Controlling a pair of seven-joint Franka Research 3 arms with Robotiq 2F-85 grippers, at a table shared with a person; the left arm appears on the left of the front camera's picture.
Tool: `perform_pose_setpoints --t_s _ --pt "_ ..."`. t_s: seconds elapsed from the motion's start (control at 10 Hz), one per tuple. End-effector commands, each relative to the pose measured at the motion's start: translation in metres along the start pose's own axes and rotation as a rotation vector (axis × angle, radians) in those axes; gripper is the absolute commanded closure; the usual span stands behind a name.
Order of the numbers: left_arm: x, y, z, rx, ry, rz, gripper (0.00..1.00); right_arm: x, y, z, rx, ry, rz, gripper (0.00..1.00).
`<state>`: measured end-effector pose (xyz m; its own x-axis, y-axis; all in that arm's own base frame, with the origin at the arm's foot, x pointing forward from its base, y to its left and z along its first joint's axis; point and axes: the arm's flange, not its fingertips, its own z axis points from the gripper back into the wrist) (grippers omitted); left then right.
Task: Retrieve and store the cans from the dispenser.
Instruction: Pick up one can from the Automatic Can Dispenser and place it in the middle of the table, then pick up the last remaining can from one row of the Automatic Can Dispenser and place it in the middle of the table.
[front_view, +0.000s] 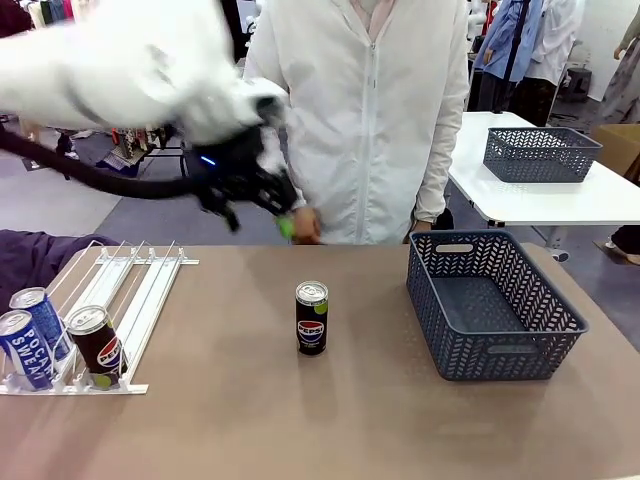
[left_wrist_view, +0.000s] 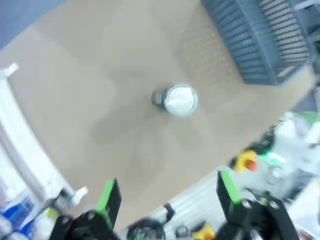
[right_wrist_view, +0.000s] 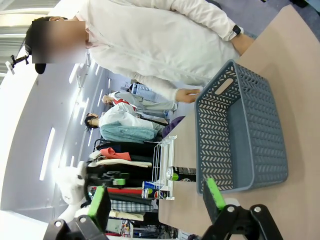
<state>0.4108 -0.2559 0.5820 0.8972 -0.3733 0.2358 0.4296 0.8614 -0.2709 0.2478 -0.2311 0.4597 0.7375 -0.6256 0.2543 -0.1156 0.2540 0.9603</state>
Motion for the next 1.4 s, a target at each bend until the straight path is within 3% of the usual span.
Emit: perform_pose_setpoints --t_s 0.0,0.2,0.4,0.5,0.6,0.7,0.8,1.3 --pt "-0.053 0.127 0.068 -0.256 -0.034 0.126 0.0 0.003 0.003 -0.001 0.026 -0.017 0.006 0.0" --pt "-0.111 0.234 0.106 -0.507 -0.11 0.258 0.0 0.003 0.003 -0.001 0.026 -0.017 0.006 0.0" --pt "-0.18 0.327 0.105 -0.696 -0.227 0.462 0.0 0.003 0.003 -0.001 0.026 -0.017 0.006 0.0" --pt "-0.205 0.349 0.094 -0.76 -0.267 0.519 0.0 0.003 0.003 -0.001 0.026 -0.017 0.006 0.0" --pt "-0.217 0.359 0.083 -0.791 -0.295 0.545 0.0 0.003 0.003 -0.001 0.026 -0.017 0.006 0.0" --pt "-0.217 0.36 0.076 -0.762 -0.252 0.562 0.0 0.003 0.003 -0.001 0.026 -0.017 0.006 0.0" --pt "-0.237 0.37 0.096 -0.739 -0.251 0.543 0.0 0.003 0.003 -0.001 0.026 -0.017 0.006 0.0" --pt "-0.237 0.37 0.096 -0.739 -0.251 0.543 0.0 0.003 0.003 -0.001 0.026 -0.017 0.006 0.0"
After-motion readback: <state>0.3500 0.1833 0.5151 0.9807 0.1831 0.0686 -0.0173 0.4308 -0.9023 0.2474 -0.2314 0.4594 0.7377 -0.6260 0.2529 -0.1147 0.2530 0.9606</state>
